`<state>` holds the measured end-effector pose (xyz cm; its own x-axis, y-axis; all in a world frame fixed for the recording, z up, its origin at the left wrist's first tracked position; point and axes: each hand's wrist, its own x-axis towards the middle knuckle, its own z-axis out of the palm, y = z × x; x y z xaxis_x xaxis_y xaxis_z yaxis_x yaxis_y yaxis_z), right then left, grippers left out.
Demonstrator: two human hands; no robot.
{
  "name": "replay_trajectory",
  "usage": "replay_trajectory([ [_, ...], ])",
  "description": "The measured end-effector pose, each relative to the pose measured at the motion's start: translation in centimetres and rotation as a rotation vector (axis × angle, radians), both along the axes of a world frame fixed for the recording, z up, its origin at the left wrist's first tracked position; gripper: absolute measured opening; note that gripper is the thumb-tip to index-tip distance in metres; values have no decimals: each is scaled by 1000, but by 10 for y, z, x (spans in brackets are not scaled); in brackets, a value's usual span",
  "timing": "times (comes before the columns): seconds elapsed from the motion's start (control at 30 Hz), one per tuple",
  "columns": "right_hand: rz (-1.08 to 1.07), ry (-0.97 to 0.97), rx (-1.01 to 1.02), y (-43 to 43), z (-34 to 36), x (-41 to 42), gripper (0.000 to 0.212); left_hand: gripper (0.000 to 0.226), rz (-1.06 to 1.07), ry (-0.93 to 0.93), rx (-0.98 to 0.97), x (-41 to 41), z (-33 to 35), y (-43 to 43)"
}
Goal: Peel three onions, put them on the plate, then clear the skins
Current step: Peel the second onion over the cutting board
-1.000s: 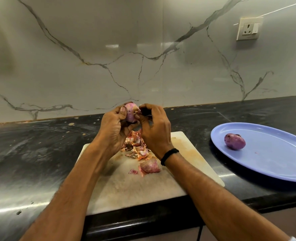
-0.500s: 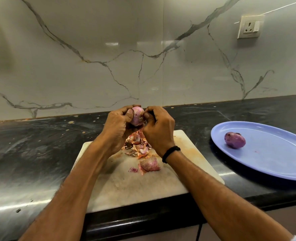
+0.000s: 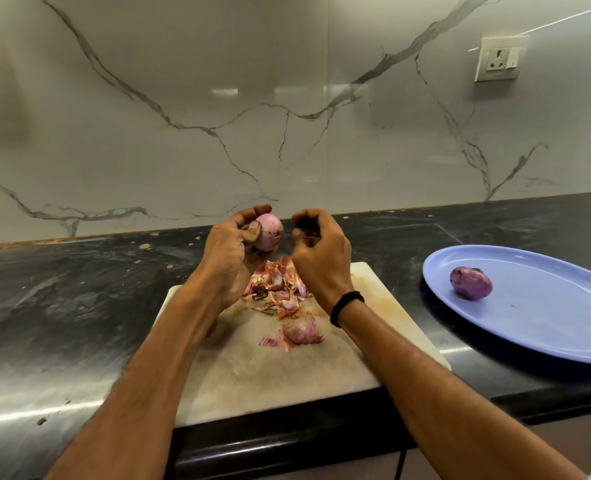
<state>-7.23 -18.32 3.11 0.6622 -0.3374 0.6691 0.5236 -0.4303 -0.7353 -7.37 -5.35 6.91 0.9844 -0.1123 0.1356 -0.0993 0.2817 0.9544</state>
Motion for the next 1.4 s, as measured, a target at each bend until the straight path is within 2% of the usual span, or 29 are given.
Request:
replay_trajectory([
  [0.07, 40, -46, -56, 4, -2, 2, 18, 37, -1, 2, -65, 1, 1, 1],
  [0.2, 74, -78, -93, 6, -5, 4, 27, 41, -51, 10, -175, 0, 1, 4],
  [0.4, 1, -221, -115, 4, -7, 6, 31, 38, -87, -14, -62, -3, 1, 6],
  [0.53, -23, -261, -146, 6, -8, 6, 29, 39, -59, -40, -65, -3, 2, 6],
  [0.83, 60, -191, -23, 4, -7, 6, 17, 42, -103, -111, -115, 3, -1, 8],
  [1.2, 108, -134, 105, 1, -4, 5, 12, 42, -100, -225, -18, 12, -9, 4],
  [1.4, 62, -145, 26, 1, -4, 7, 12, 42, -74, -249, -18, 13, -13, -1],
])
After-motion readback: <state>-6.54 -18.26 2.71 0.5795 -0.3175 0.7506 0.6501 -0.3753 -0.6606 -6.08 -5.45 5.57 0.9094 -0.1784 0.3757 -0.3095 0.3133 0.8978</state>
